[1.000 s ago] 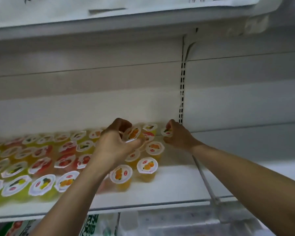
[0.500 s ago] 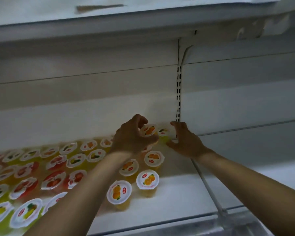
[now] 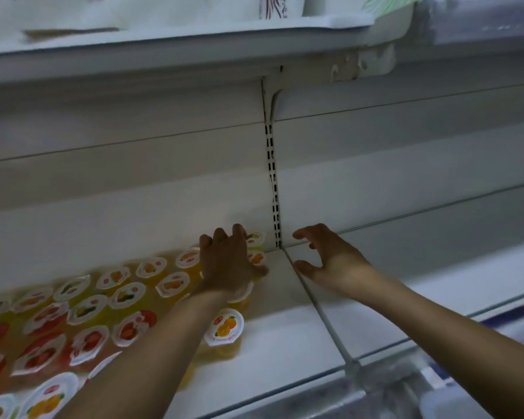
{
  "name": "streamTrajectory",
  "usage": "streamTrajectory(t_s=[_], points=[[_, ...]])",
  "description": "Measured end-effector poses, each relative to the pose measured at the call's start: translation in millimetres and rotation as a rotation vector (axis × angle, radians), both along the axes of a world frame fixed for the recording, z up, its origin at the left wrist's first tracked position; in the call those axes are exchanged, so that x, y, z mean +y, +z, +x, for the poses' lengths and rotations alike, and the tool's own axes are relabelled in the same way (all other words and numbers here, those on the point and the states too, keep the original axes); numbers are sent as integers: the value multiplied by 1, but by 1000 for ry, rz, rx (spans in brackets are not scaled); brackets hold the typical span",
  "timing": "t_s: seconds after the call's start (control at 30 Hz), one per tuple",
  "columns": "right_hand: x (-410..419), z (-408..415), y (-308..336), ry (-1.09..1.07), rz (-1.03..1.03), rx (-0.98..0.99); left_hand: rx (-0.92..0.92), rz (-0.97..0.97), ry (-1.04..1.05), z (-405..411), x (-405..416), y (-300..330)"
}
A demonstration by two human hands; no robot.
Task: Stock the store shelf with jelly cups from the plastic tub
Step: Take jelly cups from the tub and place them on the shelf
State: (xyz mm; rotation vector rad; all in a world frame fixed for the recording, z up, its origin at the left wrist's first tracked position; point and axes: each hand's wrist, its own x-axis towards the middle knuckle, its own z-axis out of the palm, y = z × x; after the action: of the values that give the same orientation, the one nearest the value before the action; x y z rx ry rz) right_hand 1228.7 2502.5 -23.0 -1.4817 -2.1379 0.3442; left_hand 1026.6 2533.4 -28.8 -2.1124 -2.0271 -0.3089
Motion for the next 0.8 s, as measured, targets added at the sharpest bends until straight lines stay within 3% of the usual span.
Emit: streamTrajectory(t_s=[0.5, 0.63, 0.8], points=[[-20, 13, -3, 13, 60, 53, -17, -108, -4, 5, -7, 17], [-36, 33, 0, -25, 211, -76, -212, 31, -142, 35, -45, 29], [-72, 86, -13, -62, 415, -242, -260, 262, -360, 87, -104, 12]])
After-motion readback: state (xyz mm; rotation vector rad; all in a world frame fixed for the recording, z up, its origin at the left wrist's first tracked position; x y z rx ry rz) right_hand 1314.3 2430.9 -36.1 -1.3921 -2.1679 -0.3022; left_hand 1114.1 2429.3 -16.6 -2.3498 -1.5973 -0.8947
